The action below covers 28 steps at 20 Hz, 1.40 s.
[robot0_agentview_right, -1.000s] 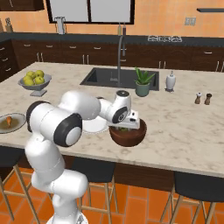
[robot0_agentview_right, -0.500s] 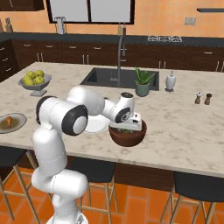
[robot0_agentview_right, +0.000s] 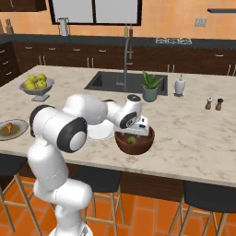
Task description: Pick the chicken drumstick and lime from their plates and place them in the bowl. Then put the bowl in the fridge.
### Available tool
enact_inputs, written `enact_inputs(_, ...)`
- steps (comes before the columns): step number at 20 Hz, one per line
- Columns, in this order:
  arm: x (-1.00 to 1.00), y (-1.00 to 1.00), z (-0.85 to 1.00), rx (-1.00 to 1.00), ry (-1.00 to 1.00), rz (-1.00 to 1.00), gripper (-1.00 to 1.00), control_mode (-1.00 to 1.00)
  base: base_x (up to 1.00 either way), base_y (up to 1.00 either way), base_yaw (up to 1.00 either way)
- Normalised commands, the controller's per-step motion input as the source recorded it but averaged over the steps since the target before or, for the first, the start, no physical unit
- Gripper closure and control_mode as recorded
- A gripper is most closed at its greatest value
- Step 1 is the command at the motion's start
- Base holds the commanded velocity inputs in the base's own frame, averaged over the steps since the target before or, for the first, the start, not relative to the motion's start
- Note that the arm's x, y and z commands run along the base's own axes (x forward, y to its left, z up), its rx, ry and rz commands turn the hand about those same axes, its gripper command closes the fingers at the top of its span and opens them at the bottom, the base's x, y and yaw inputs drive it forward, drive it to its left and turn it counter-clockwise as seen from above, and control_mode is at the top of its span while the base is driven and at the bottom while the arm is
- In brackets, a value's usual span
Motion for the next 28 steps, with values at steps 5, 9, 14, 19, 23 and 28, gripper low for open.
enact_inputs(5, -0.69, 0.68, 0.66, 0.04, -0.04, 0.0, -1.0, -1.0, 0.0, 0.0, 0.0)
enact_inputs(9, -0.72, 0.91, 0.69, 0.0, 0.01, 0.0, -1.0, -1.0, 0.0, 0.0, 0.0)
enact_inputs(14, -0.79, 0.98, 0.76, 0.0, 0.03, 0.01, -1.0, -1.0, 0.0, 0.0, 0.0)
enact_inputs(19, -0.73, 1.0, 0.42, 0.0, 0.0, 0.05, -1.0, -1.0, 0.0, 0.0, 0.0)
enact_inputs(23, -0.43, 1.0, 0.14, 0.0, 0.0, 0.07, -1.0, -1.0, 0.0, 0.0, 0.0)
enact_inputs(28, -0.27, 0.06, 0.03, 0.0, 0.0, 0.01, -1.0, -1.0, 0.0, 0.0, 0.0)
